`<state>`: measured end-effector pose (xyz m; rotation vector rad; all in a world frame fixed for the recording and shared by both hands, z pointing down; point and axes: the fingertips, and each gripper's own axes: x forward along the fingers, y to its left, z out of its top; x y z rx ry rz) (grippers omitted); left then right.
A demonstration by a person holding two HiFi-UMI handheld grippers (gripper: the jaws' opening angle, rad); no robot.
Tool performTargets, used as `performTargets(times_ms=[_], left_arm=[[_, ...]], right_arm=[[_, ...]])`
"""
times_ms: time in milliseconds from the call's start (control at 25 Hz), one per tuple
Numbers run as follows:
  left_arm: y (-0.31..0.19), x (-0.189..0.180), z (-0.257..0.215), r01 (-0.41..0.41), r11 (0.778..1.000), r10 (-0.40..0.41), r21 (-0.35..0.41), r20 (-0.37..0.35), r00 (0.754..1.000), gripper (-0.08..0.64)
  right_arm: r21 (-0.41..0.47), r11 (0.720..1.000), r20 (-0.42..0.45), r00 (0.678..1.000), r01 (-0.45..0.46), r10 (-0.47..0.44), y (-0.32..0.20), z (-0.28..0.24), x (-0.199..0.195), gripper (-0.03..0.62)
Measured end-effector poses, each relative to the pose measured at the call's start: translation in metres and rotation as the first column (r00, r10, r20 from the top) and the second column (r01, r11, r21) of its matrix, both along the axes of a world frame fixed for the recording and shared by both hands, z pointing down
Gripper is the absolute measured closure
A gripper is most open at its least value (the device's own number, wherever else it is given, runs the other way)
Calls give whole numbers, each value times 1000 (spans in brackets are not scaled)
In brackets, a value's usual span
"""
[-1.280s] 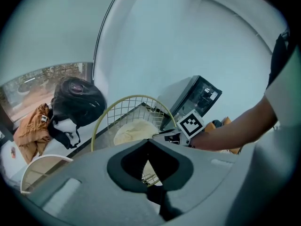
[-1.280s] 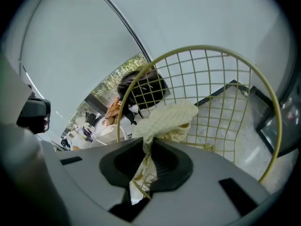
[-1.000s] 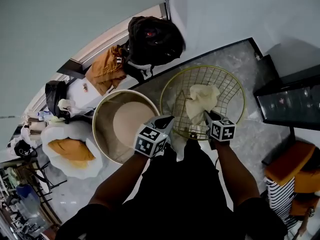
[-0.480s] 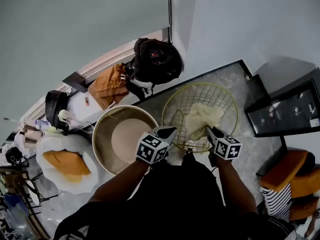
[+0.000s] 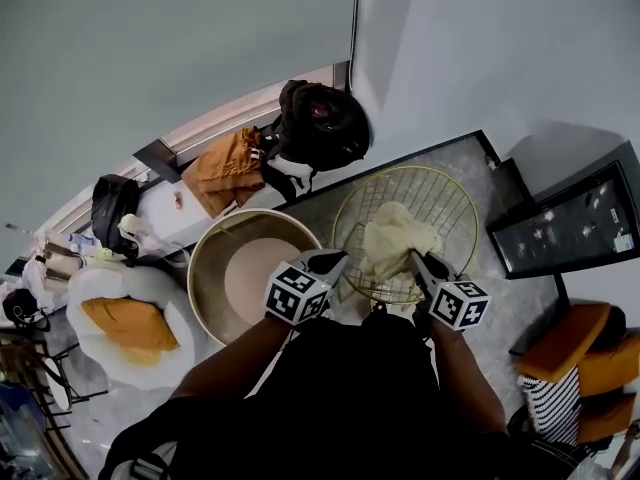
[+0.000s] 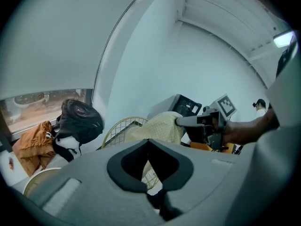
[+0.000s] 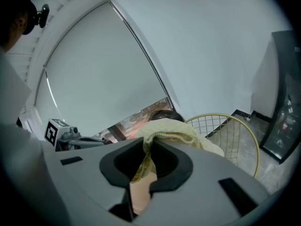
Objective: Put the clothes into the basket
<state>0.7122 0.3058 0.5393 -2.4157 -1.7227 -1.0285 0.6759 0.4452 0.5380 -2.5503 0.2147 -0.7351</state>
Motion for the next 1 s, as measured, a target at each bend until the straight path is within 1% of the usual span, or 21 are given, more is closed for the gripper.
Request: performTargets(times_ms=[120,240,400,520,600,760,920,1000], left_arm=[[-16,1,-8,42,999,-42,-13,-19,999,560],[-32,1,-20,96,995,-97,-34,-42,994,560],[-46,8,-34,180,982,-183,-58,-61,981,560],[-51,0,-42,230,971,-235,-68,-73,969,560],[-52,-6,-46,267,961,-272,-74,-85,958,560],[-47,-18,-53,360,928,-367,-90,-78,927,560],[-30,-44,-56,403,912,-409,-82,-87,908,560],[-26,-58,-58,429,900,-435,-78,-98,895,560]], right_arm=[[2,1000,-12,1000,29,-29,-14,-6,-4,535],[-6,996,-22,996,86,-86,-29,-13,-7,535],[-15,985,-36,984,173,-174,-41,-28,-1,535],[-19,972,-58,970,233,-234,-48,-39,-5,535],[-26,960,-72,957,279,-280,-50,-45,-8,535],[-48,927,-90,922,373,-376,-48,-55,-15,535],[-69,893,-105,887,445,-450,-37,-62,-32,536],[-70,874,-109,868,480,-485,-35,-61,-43,537]])
